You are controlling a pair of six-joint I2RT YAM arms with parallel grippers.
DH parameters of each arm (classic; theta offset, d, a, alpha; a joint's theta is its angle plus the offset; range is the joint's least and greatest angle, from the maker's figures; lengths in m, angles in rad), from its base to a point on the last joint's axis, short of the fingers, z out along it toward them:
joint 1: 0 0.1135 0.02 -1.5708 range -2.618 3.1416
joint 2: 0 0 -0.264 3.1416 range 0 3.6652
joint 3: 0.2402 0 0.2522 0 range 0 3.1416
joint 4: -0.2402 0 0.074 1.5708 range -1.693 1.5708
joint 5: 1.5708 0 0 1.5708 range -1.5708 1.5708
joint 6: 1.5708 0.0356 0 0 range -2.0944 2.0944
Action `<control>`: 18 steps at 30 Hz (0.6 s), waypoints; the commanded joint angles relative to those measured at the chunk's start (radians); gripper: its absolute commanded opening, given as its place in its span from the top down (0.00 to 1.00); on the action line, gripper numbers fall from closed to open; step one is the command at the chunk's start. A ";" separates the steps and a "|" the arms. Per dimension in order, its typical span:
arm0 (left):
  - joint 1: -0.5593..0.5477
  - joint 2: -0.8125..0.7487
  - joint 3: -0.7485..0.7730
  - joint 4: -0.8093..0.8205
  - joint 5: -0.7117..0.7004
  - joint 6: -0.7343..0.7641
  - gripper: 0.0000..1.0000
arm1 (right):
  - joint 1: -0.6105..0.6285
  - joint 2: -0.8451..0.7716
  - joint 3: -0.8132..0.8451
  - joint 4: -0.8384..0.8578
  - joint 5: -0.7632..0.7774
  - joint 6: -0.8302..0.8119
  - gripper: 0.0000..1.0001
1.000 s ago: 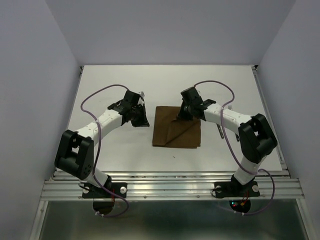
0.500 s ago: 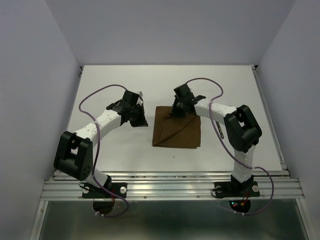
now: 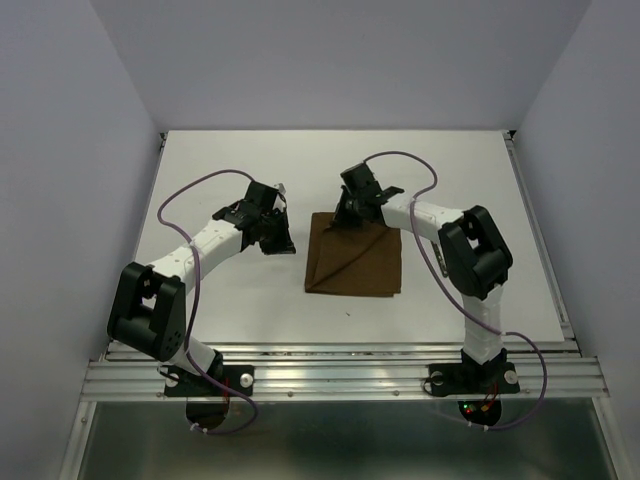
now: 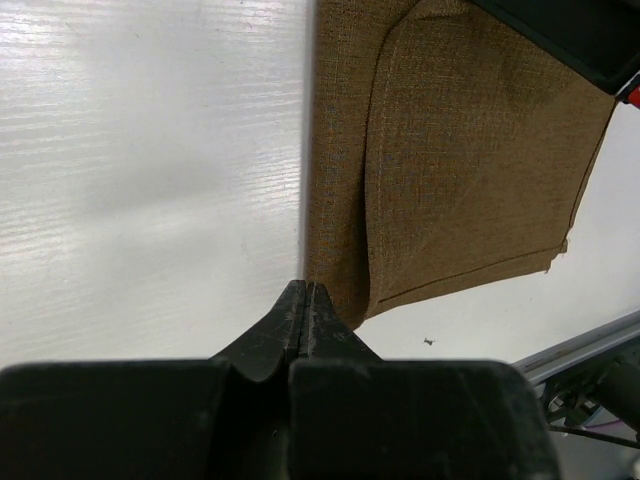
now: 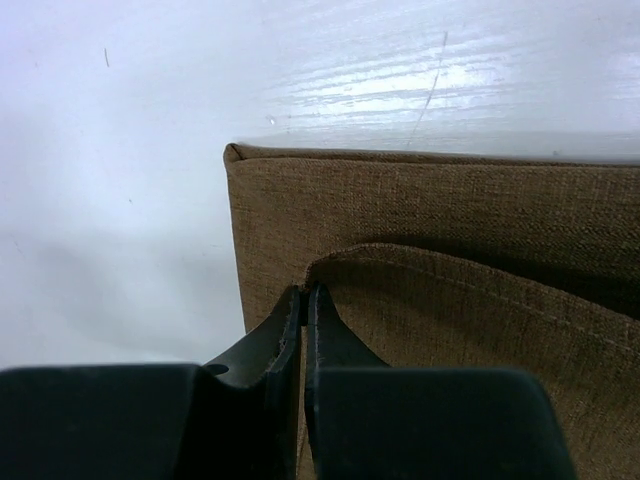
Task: Fold the napkin into a case and place the utensils inside
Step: Fold the top corner of the square-folded napkin at the center of the board.
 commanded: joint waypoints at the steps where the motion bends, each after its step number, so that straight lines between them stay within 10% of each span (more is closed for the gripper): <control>1: 0.002 -0.024 -0.003 -0.006 -0.007 0.000 1.00 | 0.011 0.020 0.056 0.037 -0.002 -0.002 0.99; 18: 0.002 -0.021 -0.024 0.004 -0.007 -0.005 1.00 | 0.011 0.053 0.088 0.047 -0.002 0.004 0.99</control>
